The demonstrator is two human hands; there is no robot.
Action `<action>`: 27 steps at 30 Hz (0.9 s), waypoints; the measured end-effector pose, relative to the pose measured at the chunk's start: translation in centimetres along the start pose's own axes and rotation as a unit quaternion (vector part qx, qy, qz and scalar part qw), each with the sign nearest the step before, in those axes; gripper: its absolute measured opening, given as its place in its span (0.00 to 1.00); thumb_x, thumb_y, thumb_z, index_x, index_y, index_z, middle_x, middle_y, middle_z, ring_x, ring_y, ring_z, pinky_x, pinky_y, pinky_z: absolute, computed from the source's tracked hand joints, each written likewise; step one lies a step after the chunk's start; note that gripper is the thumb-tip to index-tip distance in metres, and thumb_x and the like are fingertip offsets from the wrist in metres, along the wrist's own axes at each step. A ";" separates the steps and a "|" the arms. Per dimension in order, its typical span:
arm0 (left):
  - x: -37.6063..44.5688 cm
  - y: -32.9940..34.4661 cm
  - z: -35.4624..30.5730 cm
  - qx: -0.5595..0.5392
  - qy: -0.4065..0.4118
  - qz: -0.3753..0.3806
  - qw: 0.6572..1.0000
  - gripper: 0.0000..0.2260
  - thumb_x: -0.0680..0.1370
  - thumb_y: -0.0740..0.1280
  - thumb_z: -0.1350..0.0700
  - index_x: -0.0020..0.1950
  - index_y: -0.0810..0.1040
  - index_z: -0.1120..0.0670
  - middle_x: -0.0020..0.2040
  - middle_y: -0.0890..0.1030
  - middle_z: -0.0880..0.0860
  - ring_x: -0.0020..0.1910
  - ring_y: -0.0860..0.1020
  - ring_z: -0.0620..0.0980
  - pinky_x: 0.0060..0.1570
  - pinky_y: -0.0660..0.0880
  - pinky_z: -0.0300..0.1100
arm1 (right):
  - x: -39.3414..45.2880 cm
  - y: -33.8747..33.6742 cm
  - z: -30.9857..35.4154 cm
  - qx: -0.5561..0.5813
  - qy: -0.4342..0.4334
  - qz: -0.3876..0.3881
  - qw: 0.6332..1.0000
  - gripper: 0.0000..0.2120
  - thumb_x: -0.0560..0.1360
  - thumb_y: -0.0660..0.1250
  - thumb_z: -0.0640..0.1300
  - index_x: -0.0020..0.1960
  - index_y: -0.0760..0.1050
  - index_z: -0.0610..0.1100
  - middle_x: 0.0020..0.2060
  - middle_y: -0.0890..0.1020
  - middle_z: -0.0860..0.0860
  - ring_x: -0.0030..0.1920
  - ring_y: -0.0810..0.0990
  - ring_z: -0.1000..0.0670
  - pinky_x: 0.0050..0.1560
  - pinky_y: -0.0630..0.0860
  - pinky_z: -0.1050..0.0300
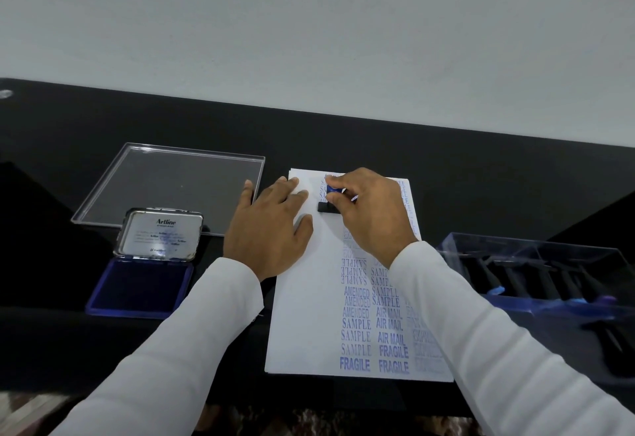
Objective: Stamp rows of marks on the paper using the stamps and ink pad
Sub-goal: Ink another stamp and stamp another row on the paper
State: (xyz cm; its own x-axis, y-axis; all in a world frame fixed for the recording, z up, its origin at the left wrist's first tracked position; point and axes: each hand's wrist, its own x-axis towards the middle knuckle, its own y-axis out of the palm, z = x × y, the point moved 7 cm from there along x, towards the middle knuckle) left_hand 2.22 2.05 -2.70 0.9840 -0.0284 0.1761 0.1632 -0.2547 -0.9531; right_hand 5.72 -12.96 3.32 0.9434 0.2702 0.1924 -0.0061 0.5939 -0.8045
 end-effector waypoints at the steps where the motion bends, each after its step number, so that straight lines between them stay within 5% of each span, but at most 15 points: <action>1: 0.0 0.0 0.0 0.000 0.001 -0.002 1.000 0.28 0.80 0.52 0.37 0.75 0.72 0.49 0.77 0.68 0.50 0.77 0.66 0.53 0.77 0.49 0.61 | 0.0 0.0 0.0 0.000 0.000 -0.001 1.000 0.15 0.79 0.69 0.47 0.64 0.80 0.47 0.58 0.82 0.50 0.53 0.80 0.50 0.61 0.78 0.55; 18: 0.0 0.1 0.0 0.005 0.004 -0.014 1.000 0.27 0.80 0.53 0.38 0.73 0.74 0.49 0.76 0.71 0.51 0.75 0.68 0.54 0.77 0.51 0.62 | 0.0 -0.1 0.0 0.013 -0.017 0.006 1.000 0.12 0.76 0.72 0.47 0.59 0.83 0.47 0.53 0.82 0.51 0.48 0.81 0.52 0.56 0.78 0.60; 27: -0.1 0.0 -0.1 0.006 0.004 -0.017 1.000 0.26 0.80 0.53 0.39 0.73 0.74 0.49 0.76 0.70 0.50 0.76 0.67 0.53 0.77 0.51 0.62 | 0.2 0.0 -0.2 0.004 -0.006 0.016 1.000 0.15 0.79 0.68 0.48 0.65 0.79 0.48 0.58 0.82 0.51 0.53 0.80 0.51 0.59 0.75 0.61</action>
State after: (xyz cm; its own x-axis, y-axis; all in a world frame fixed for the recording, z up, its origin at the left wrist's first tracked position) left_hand 2.15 2.00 -2.69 0.9770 -0.0281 0.2114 0.1983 -0.2447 -0.9491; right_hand 6.01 -13.03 3.28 0.9387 0.2980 0.1733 -0.0389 0.5911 -0.8057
